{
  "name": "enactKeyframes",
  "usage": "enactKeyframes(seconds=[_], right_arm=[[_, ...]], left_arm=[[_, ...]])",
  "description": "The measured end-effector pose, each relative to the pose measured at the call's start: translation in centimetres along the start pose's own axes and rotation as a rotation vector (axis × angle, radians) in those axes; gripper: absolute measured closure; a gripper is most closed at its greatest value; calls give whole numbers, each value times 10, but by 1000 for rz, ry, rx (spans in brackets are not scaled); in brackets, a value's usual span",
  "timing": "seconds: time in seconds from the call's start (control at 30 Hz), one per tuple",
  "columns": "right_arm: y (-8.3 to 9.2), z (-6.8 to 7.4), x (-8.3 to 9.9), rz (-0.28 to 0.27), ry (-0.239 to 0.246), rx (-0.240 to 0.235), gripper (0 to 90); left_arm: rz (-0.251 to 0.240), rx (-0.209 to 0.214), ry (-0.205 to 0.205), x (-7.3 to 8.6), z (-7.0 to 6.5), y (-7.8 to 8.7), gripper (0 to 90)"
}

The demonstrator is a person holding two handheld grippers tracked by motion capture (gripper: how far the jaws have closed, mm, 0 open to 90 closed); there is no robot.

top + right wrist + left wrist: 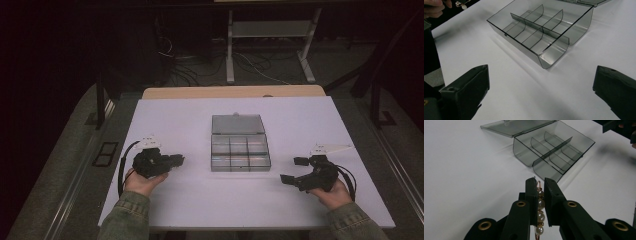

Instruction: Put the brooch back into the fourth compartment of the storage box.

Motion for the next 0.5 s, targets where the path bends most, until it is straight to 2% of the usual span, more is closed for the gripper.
enactKeyframes(seconds=[0.5], right_arm=[[0, 0, 0, 1, 5, 0, 6]], left_arm=[[-1, -3, -32, -26, 3, -9, 806]])
Point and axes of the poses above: each handheld gripper's, and its own axes: y roughly backward along the jaws, x roughly out of its underside, z roughly to its left, the point moved 6 cm from there along -y, roughly forward along the jaws, and after that the axes turned 8 degrees about -z, right-handed, at the moved point
